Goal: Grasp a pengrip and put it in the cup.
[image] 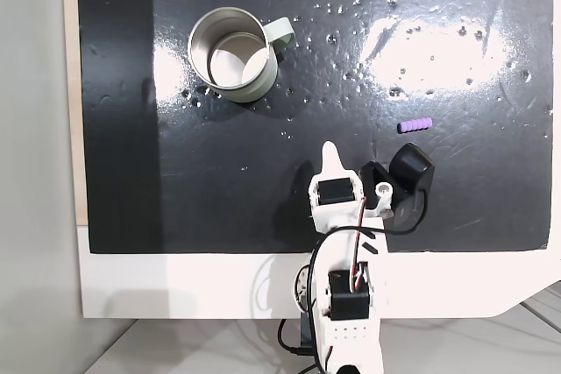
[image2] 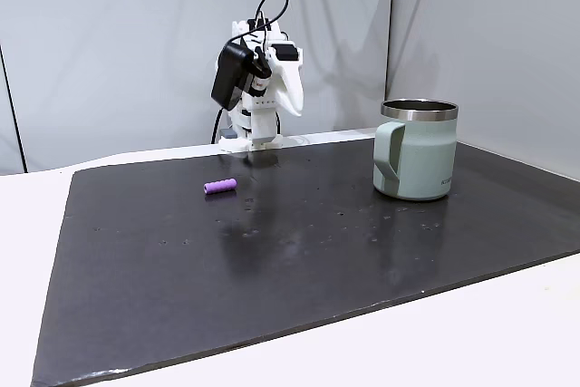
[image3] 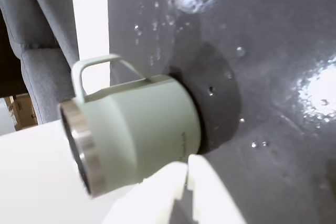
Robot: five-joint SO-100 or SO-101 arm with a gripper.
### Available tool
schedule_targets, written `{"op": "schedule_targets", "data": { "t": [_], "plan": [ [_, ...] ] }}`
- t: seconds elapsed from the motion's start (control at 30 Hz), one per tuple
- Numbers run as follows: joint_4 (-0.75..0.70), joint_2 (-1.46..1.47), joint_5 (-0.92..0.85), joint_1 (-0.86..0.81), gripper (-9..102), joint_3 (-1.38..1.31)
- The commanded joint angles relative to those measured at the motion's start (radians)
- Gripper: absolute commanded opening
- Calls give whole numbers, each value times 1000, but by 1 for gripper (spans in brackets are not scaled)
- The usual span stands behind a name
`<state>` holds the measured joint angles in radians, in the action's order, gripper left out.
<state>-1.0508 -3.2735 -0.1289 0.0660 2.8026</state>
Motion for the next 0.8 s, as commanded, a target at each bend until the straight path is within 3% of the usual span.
{"op": "schedule_targets", "data": {
  "t": [0.0, 0.2, 0.77],
  "plan": [
    [-14, 98, -41, -44, 0, -167],
    [-137, 359, -87, -126, 1, -463],
    [-411, 957, -318, -348, 3, -983]
  ]
}}
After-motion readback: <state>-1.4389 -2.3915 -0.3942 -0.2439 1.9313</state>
